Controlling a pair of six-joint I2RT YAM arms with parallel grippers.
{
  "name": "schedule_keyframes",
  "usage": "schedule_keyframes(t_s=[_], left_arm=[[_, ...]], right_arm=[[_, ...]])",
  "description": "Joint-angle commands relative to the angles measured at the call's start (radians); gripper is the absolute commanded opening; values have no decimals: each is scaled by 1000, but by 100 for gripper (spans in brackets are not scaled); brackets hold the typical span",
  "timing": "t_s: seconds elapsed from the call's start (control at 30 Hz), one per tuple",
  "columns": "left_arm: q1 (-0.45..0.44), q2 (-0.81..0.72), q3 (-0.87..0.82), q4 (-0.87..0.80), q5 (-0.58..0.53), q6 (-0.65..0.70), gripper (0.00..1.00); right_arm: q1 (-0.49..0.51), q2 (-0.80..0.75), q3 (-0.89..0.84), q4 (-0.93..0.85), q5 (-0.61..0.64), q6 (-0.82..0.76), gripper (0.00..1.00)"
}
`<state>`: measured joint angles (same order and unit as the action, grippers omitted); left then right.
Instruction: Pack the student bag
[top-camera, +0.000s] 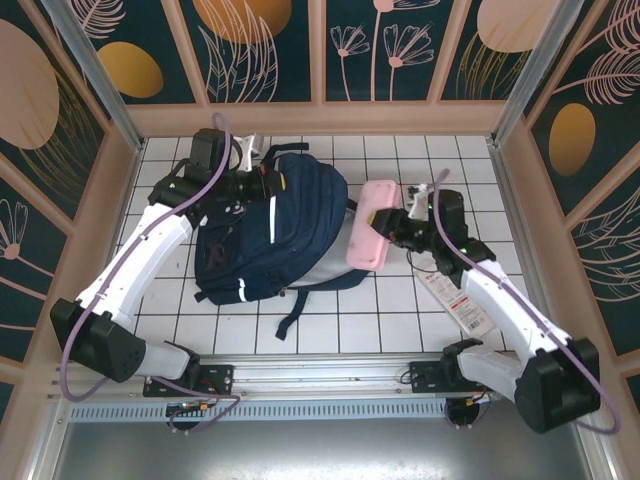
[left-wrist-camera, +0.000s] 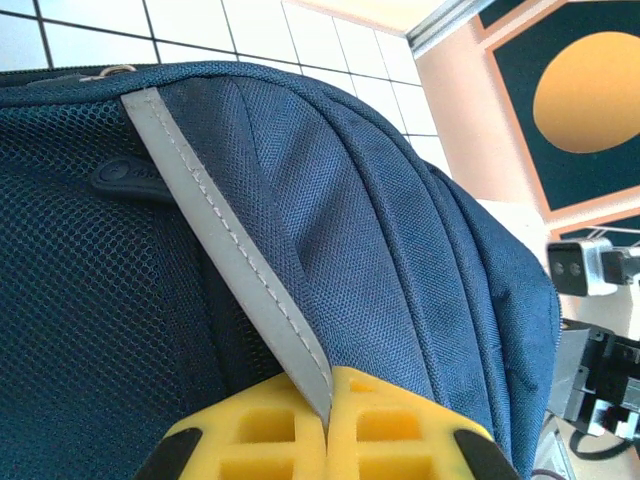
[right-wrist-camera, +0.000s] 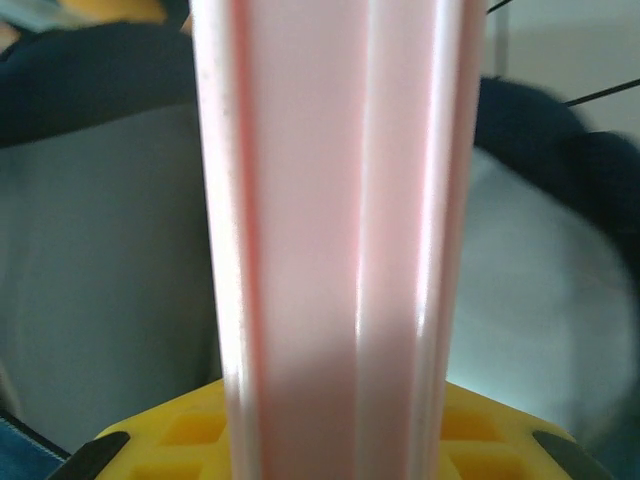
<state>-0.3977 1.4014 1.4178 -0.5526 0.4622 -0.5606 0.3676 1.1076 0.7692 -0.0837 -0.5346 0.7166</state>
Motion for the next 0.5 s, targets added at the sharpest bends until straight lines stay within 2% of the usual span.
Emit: schedule_keyframes(t_s=[0.0,0.3,0.47], left_arm=[[25,-61,75,144,134,29,0],[153,-147,-74,439,383,-166,0],[167,-162,-125,537,424,-238,0]], right_arm=[[70,93,81,137,-78,27,18],[195,423,256,337,-135,158,19],[270,630,405,365,-146,198,20]])
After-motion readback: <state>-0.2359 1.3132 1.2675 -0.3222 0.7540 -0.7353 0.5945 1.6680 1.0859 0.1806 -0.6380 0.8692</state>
